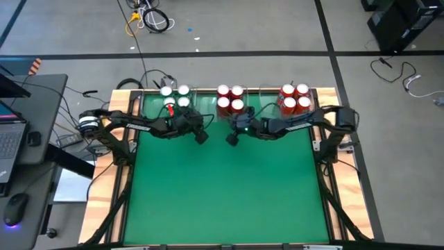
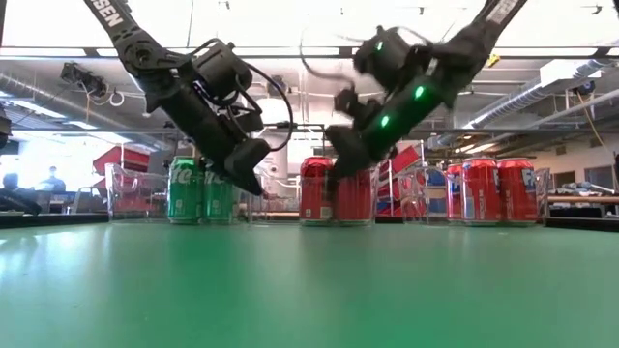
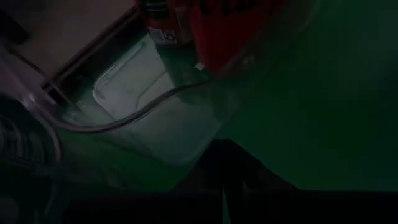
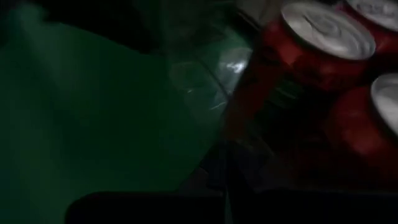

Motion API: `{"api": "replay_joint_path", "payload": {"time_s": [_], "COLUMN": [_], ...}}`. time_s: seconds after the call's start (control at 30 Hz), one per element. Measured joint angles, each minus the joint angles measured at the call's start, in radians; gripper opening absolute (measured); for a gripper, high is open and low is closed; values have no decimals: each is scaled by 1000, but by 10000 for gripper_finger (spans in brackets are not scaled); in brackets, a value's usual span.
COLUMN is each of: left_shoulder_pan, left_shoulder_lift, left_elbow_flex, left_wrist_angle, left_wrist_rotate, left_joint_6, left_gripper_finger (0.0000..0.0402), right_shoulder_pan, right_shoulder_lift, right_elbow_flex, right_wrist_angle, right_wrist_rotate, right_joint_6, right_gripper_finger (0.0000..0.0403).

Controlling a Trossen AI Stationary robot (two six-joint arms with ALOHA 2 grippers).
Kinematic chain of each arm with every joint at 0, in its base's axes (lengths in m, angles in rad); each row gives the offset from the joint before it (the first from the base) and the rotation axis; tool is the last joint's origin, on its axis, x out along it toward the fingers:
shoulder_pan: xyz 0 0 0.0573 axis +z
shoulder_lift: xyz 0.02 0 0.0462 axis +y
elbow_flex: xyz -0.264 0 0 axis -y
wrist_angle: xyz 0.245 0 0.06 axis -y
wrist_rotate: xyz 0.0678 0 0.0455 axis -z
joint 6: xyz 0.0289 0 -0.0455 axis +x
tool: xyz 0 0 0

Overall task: Sort soda cans
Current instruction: Adjust the transparent bins

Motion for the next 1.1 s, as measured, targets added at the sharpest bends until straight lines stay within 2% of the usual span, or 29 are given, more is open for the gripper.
{"api": "replay_joint_path", "payload": {"time_s": [0.17,0.3,0.43,0.57,0.73,0.93,1.1], "left_shoulder_pan": [-14,-38,-70,-93,-100,-100,-100], "left_shoulder_lift": [-1,-9,-40,-93,-144,-153,-153], "left_elbow_flex": [4,5,6,6,6,6,6], "left_wrist_angle": [3,4,10,9,9,6,6], "left_wrist_rotate": [72,96,99,103,133,168,177], "left_joint_6": [-1,-4,-4,-4,-4,-4,-3], "left_gripper_finger": [0,0,0,0,0,0,0], "right_shoulder_pan": [61,90,67,1,-141,-316,-398], "right_shoulder_lift": [-175,-321,-413,-437,-399,-339,-259], "right_elbow_flex": [0,0,0,0,-1,-1,-1], "right_wrist_angle": [-217,-445,-662,-792,-742,-661,-607], "right_wrist_rotate": [8,75,184,213,180,46,-101], "right_joint_6": [13,131,274,372,342,323,320], "right_gripper_finger": [0,0,0,0,0,0,0]}}
